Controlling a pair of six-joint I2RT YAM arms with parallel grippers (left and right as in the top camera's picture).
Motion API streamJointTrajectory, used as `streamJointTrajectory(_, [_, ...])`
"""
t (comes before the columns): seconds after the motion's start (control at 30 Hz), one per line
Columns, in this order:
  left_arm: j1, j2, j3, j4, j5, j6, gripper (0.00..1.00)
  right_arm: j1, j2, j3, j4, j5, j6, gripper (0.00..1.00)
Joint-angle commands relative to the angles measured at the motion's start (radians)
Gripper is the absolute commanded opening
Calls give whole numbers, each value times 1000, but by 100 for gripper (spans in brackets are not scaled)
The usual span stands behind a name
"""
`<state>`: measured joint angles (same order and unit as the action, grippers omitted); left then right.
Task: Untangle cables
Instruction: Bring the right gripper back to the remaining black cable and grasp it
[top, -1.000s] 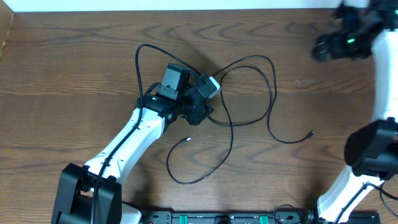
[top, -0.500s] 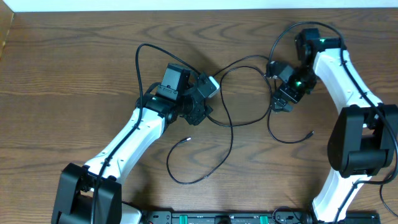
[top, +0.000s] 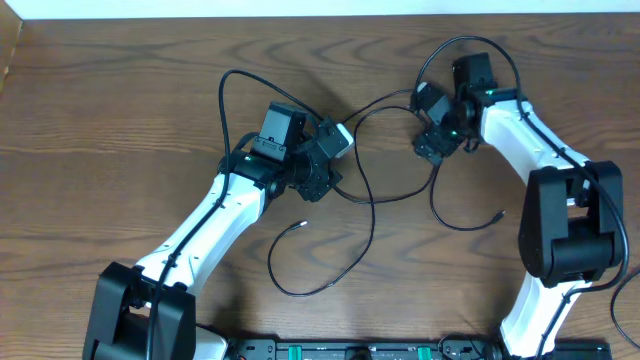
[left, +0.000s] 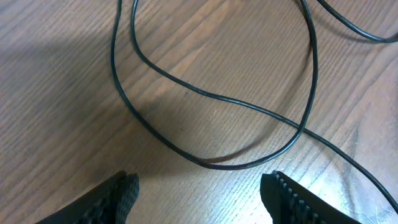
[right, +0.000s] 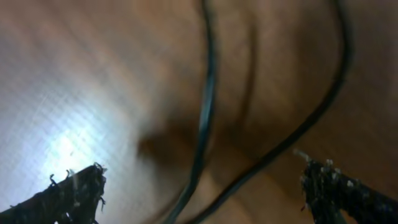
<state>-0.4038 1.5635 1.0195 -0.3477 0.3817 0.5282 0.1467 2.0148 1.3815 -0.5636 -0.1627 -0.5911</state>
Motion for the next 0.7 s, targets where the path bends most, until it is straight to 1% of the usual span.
streamJointTrajectory(0.0, [0,11,-1,-1,-9,13,69,23,2,-32,58,42,166,99])
streamJointTrajectory(0.3, [-1,11,-1,-2,-8,13,69,53,2,-79,179,61,183,99])
streamJointTrajectory(0.53, [-1,11,-1,-2,3,13,69,46,2,-111,270,162,182,99])
streamJointTrajectory(0.67, [-1,11,-1,-2,3,13,69,29,2,-117,304,186,148,99])
